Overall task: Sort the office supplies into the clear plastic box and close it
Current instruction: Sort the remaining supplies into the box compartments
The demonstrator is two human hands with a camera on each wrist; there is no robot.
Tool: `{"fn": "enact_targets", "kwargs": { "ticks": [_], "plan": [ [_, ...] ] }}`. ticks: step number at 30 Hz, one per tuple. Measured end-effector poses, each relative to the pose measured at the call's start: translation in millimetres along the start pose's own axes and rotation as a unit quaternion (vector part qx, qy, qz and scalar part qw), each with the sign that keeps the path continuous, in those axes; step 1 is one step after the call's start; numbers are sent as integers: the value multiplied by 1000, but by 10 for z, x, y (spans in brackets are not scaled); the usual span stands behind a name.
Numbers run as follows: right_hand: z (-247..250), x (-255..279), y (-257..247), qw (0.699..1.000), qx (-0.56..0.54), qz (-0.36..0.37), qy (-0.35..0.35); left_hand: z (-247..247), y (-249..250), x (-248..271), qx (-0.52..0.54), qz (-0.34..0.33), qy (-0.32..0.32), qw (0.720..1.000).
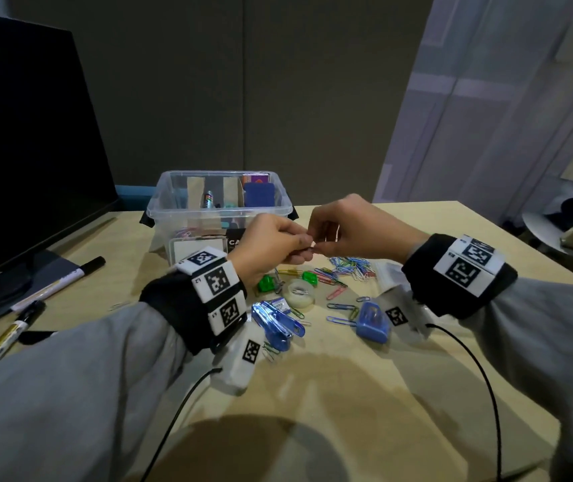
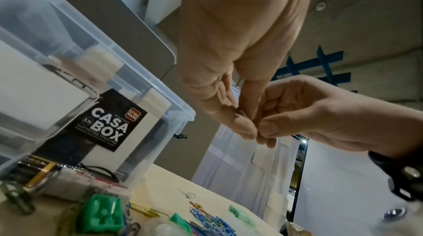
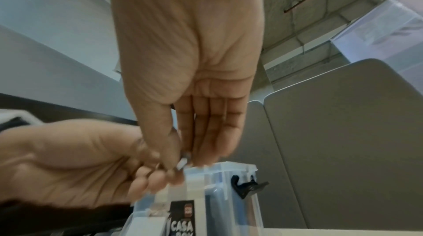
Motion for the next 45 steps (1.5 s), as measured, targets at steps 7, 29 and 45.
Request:
{"fn": "enact_targets", "kwargs": {
  "ticks": [7,29,45],
  "plan": [
    [-69,363,798,924,189,-266,-197,32,-157,4,-18,13,29,999],
    [-298,569,1219,864,114,-442,-213,169,-443,96,-37,56,23,997],
    [-414,458,1235,886,157,-416,-135,173,-509,111,-40,64,13,997]
  ]
}}
Point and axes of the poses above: each hand's wrist, its own x-axis away from the middle knuckle, its own z-axis out of the back of the hand, y = z × x, the point moved 6 cm from there along -x, towards the middle knuckle, and after that the axes turned 12 degrees about -x, right-handed, at the moved point
